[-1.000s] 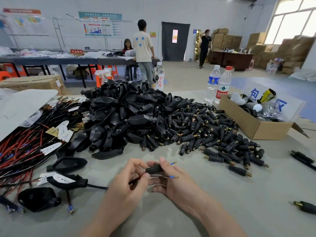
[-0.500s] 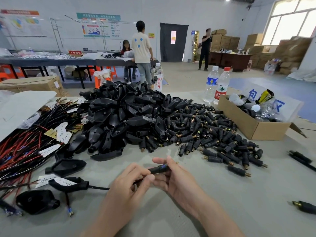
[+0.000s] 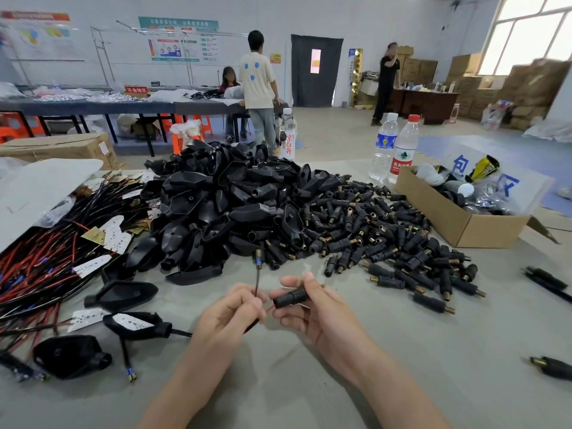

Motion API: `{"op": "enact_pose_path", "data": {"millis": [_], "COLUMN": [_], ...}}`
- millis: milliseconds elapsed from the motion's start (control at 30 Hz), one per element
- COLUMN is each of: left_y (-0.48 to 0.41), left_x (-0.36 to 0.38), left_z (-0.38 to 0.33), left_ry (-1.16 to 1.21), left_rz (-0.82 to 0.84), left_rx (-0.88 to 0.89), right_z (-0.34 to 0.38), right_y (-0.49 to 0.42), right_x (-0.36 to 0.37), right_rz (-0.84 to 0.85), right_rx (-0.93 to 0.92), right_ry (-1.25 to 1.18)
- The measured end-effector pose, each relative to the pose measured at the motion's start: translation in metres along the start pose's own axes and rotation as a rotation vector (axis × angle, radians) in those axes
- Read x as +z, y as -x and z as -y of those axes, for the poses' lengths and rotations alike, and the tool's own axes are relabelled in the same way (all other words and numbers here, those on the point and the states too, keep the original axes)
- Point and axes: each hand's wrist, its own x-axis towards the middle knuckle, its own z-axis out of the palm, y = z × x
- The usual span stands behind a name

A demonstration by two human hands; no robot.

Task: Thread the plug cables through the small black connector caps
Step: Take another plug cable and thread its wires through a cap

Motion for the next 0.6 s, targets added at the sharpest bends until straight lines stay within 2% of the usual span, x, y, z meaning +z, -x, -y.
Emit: {"op": "enact_pose_path", "data": {"millis": [133, 367, 600], "left_y": [-0.002, -0.006, -0.001], "left_x": [-0.001, 0.000, 0.002], "left_z": [0.003, -0.006, -0.014], "left_ry": [0.159, 0.289, 0.056], "left_rz": [-0.051, -0.101, -0.169], "left_rx": [-0.048, -0.154, -0.194], "right_z": [0.000, 0.001, 0.001], "right_y": [-0.001, -0.004, -0.002], "right_x": [-0.002, -0.005, -0.003], "right_rz": [-0.029, -0.080, -0.048], "right_rx": [0.012, -0.007, -0.059], "right_ry": [-0.026, -0.093, -0.077]}}
